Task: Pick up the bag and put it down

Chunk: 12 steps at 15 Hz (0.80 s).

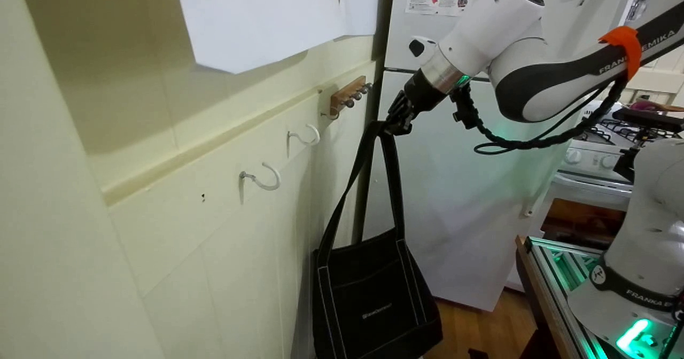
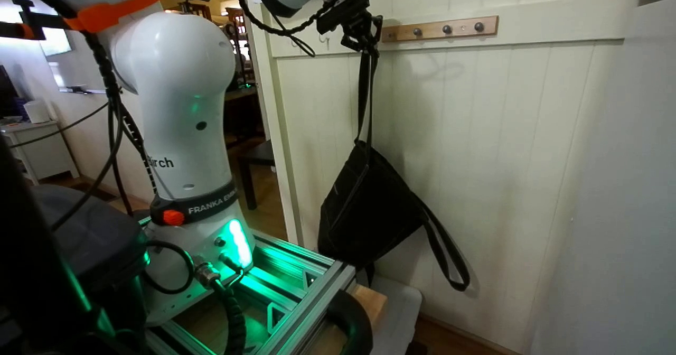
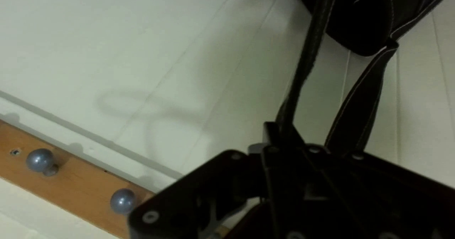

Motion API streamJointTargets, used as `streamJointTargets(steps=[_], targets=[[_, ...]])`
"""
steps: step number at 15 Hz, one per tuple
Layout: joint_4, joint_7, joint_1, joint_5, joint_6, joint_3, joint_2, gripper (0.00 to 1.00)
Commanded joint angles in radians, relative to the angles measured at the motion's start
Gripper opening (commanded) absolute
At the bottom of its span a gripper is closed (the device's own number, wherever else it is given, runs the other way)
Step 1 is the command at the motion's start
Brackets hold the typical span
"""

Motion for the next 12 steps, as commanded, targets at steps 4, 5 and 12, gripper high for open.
streamJointTargets(steps=[4,5,12], targets=[[-0.057,-0.185,0.063,0.097,0.041,-0.009,-0.008,0.02],[-0.062,-0.196,0.060,0.091,0.048,-0.005,0.002,0.02],[-0.060,-0.353,0.125,0.128,0.221,-0.034,0.107,0.02]])
